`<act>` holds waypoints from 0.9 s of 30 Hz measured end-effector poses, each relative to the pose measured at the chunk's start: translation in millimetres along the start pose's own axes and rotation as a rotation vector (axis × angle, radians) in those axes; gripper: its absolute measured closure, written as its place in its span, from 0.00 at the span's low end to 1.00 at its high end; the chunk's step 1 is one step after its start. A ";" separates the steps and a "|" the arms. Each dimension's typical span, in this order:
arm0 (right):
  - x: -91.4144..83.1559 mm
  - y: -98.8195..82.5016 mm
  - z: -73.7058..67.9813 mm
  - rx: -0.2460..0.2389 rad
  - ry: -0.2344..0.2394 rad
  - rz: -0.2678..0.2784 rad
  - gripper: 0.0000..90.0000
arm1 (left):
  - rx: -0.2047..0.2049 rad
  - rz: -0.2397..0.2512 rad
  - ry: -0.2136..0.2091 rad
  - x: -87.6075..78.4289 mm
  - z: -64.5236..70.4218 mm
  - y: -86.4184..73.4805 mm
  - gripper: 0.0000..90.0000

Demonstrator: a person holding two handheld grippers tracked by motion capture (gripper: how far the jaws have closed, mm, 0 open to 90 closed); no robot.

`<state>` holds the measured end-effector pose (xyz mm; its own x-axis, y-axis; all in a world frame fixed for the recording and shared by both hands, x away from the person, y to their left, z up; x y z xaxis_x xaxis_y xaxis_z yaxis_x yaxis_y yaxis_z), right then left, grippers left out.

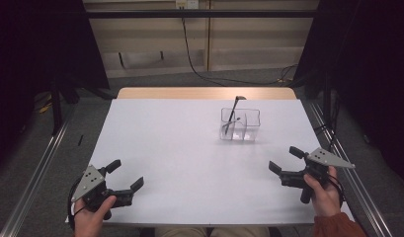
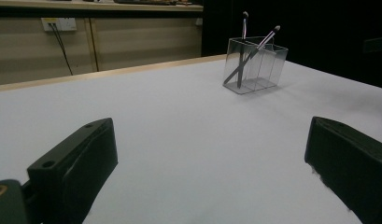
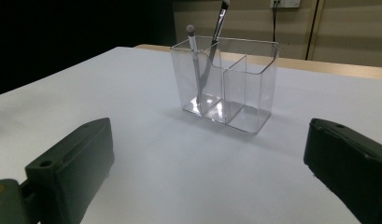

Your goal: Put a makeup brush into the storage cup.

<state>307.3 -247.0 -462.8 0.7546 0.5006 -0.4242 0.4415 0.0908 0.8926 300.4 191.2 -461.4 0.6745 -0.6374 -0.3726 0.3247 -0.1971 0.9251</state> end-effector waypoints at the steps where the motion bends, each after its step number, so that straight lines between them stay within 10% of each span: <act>1: -1.9 -1.6 0.3 -0.001 -0.002 0.000 0.01 | 0.000 0.000 0.000 -0.3 -0.1 -0.1 0.03; 27: -26.4 -26.9 -8.0 -0.009 -0.010 -0.002 0.01 | -0.021 0.012 0.027 -10.7 -4.9 -1.6 0.03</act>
<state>271.6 -255.8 -474.4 0.7585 0.4922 -0.4272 0.4387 0.0991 0.8931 296.0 202.0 -459.2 0.6957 -0.6196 -0.3634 0.3299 -0.1738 0.9279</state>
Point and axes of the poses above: each handheld gripper's, and its own axes: x roughly forward along the jaws, y roughly out of its top, z roughly to its right, the point moved 10 cm from there along x, roughly forward along the jaws, and after that the axes turned 8 degrees about -z, right-handed, at the moved point
